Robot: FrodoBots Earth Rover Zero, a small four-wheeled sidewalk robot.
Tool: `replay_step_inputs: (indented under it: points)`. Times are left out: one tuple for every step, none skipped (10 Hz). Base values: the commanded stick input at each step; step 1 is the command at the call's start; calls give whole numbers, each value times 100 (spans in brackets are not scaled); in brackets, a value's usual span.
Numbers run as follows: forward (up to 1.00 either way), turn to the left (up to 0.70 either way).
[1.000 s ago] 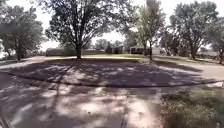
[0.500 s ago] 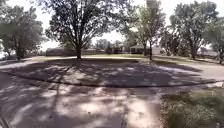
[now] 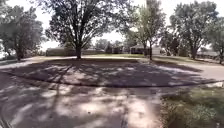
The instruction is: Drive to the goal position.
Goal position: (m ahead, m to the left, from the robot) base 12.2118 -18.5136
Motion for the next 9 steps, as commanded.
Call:
replay_step_inputs:
  points:
    - [8, 0]
    - [47, 0]
    - [62, 0]
    - [70, 0]
    - [70, 0]
    - [70, 0]
    - [70, 0]
    - [70, -1]
    - [70, -18]
